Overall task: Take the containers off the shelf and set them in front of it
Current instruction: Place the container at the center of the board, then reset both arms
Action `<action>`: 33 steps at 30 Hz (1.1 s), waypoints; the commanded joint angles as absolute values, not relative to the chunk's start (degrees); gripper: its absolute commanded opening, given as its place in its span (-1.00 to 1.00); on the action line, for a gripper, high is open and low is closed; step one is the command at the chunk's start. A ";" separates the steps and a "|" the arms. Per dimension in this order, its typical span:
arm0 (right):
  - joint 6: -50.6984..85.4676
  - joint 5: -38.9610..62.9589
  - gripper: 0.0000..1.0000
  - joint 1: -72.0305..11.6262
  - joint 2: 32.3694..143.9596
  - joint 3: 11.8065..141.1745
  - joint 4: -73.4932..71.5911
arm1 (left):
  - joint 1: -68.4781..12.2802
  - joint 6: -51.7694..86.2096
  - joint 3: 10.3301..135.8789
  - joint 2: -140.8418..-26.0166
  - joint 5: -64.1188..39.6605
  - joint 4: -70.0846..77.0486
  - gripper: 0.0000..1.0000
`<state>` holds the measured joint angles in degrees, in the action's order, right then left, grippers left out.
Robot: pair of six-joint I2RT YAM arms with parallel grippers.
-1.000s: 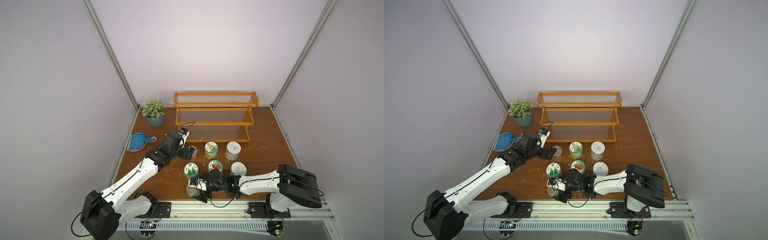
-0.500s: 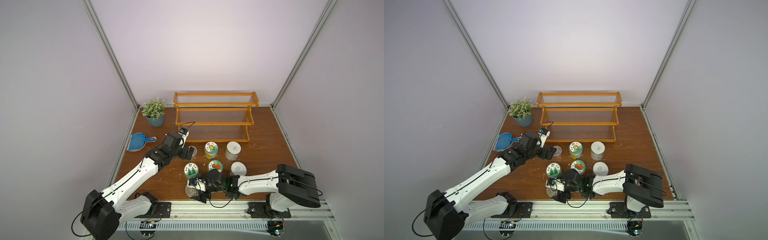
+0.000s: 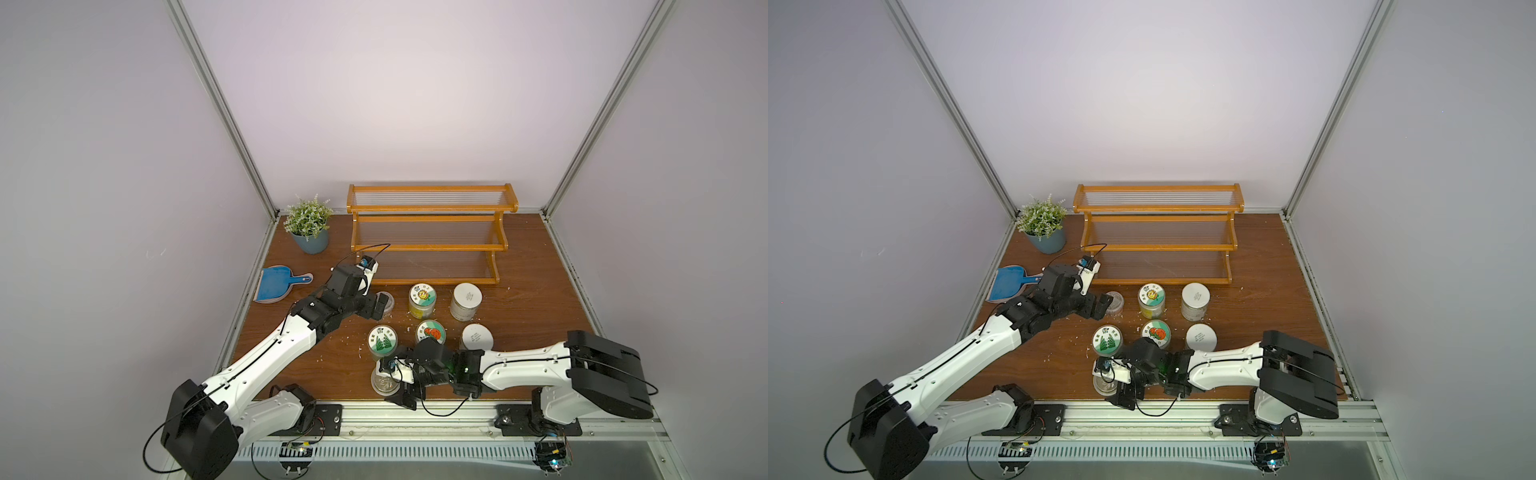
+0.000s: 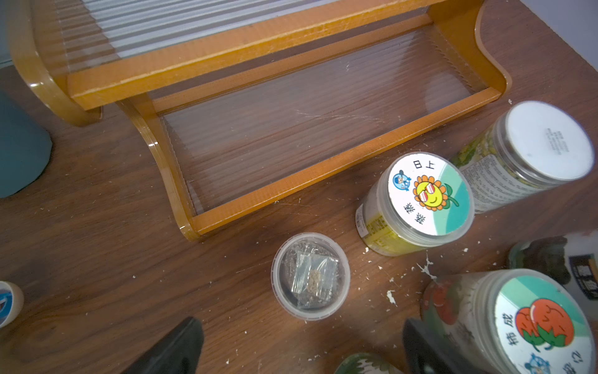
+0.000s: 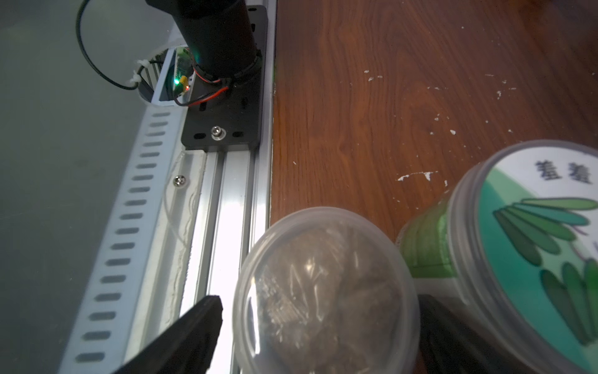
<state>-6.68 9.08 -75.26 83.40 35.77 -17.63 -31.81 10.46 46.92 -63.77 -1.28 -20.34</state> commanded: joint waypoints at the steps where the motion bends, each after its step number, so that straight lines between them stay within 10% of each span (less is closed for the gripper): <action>1: -6.86 8.13 0.97 -75.41 76.32 38.34 -9.62 | -30.87 9.85 48.63 -64.20 -0.91 -19.48 1.00; 7: -6.10 9.55 0.97 -69.05 63.58 39.57 4.60 | -28.58 10.37 48.77 -63.88 0.27 -17.64 1.00; 20: 7.64 9.30 0.98 -26.01 48.73 43.97 19.58 | -16.24 18.88 34.59 -57.04 9.06 -3.25 0.99; 26: 10.96 7.40 0.98 -5.28 49.45 37.94 12.04 | -13.10 17.97 28.61 -65.88 19.40 12.12 1.00; 33: 8.91 -9.51 0.98 -2.14 51.00 29.60 -4.57 | -8.11 10.84 30.57 -75.55 11.94 22.13 1.00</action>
